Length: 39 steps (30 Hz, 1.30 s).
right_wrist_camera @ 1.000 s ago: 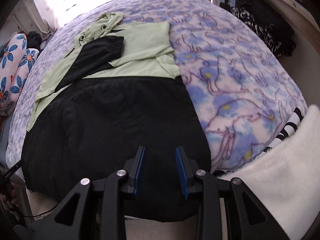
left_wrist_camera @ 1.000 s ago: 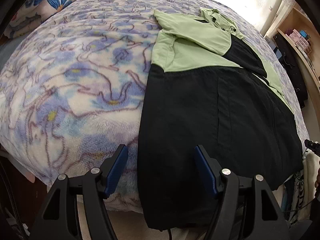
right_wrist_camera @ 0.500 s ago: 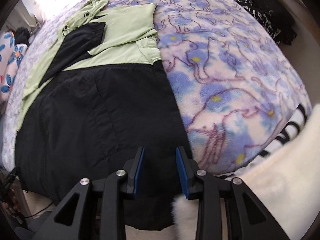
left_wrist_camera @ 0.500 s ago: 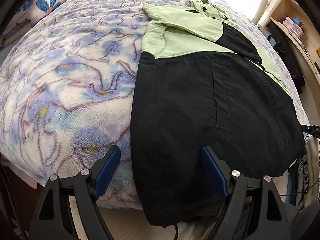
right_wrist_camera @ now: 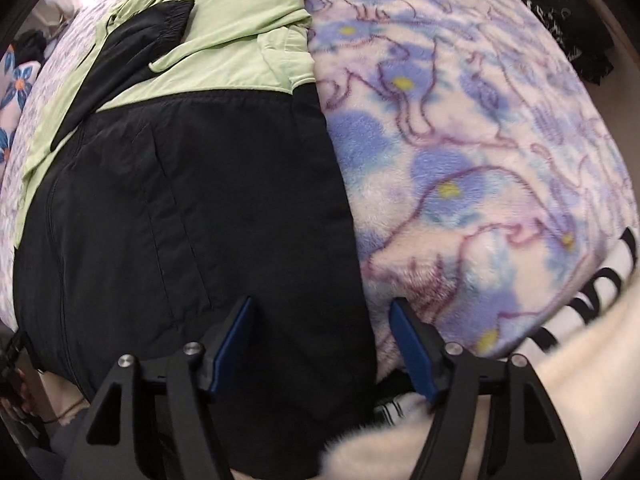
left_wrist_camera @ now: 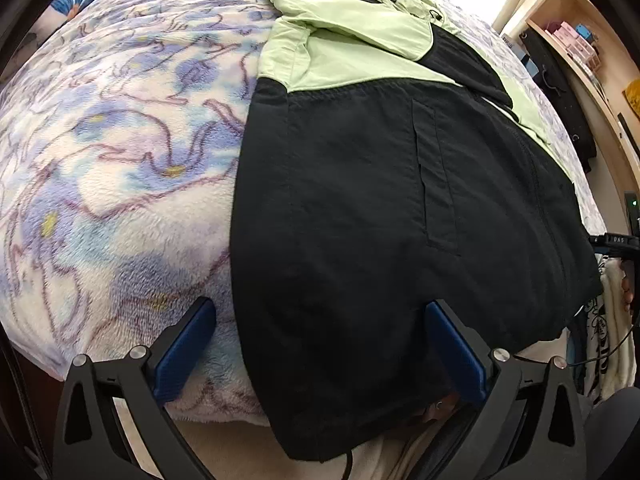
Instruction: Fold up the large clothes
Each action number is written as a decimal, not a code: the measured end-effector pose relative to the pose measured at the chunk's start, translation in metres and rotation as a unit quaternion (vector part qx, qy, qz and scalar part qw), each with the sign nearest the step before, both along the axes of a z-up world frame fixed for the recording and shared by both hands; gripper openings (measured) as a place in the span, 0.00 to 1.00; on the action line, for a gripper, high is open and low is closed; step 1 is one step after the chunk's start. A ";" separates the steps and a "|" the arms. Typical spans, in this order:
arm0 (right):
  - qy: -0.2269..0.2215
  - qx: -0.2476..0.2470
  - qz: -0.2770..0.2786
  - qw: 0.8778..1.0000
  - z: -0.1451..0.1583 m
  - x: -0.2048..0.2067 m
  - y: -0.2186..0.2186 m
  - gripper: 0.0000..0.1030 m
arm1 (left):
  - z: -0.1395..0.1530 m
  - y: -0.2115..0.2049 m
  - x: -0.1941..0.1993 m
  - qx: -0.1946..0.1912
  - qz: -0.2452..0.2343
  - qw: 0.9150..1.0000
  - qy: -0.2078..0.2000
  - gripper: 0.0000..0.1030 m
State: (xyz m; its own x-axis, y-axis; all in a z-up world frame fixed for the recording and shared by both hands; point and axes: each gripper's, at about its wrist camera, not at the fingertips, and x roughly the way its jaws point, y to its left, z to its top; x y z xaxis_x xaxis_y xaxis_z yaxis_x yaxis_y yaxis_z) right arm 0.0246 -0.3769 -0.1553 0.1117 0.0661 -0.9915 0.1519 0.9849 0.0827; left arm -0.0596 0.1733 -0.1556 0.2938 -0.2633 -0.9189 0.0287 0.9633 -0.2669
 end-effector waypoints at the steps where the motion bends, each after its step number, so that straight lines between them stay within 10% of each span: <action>1: -0.004 0.001 0.002 1.000 0.000 0.000 0.000 0.67 | -0.001 0.000 0.001 -0.001 0.001 1.000 0.001 0.99; 3: -0.018 0.006 0.018 1.000 0.004 -0.004 0.002 0.59 | -0.002 0.001 0.002 -0.003 0.004 1.000 0.004 0.99; 7: -0.039 0.012 0.049 0.998 0.011 -0.013 0.009 0.12 | 0.000 -0.005 0.004 0.011 -0.002 1.000 0.008 0.89; 9: -0.054 0.018 0.054 0.997 0.015 -0.015 0.011 0.10 | 0.003 -0.009 0.006 0.022 -0.007 1.000 0.006 0.79; 13: -0.088 0.056 0.057 0.993 0.027 -0.014 0.015 0.07 | 0.017 -0.019 0.012 0.017 -0.026 0.999 0.005 0.12; 19: -0.179 0.115 0.061 0.975 0.072 0.004 0.026 0.07 | 0.049 -0.014 0.039 -0.106 0.012 0.994 -0.009 0.04; 31: -0.284 0.179 -0.078 0.939 0.121 0.158 -0.011 0.09 | 0.116 0.024 0.210 -0.175 0.150 0.964 -0.130 0.06; 33: -0.270 0.193 -0.120 0.936 0.115 0.191 -0.026 0.16 | 0.114 0.028 0.252 -0.163 0.171 0.965 -0.117 0.20; 35: -0.272 0.191 -0.145 0.932 0.110 0.213 -0.034 0.66 | 0.109 0.033 0.287 -0.154 0.191 0.964 -0.105 0.72; 39: -0.270 0.183 -0.146 0.934 0.091 0.242 -0.035 0.83 | 0.095 0.042 0.328 -0.126 0.222 0.960 -0.116 0.85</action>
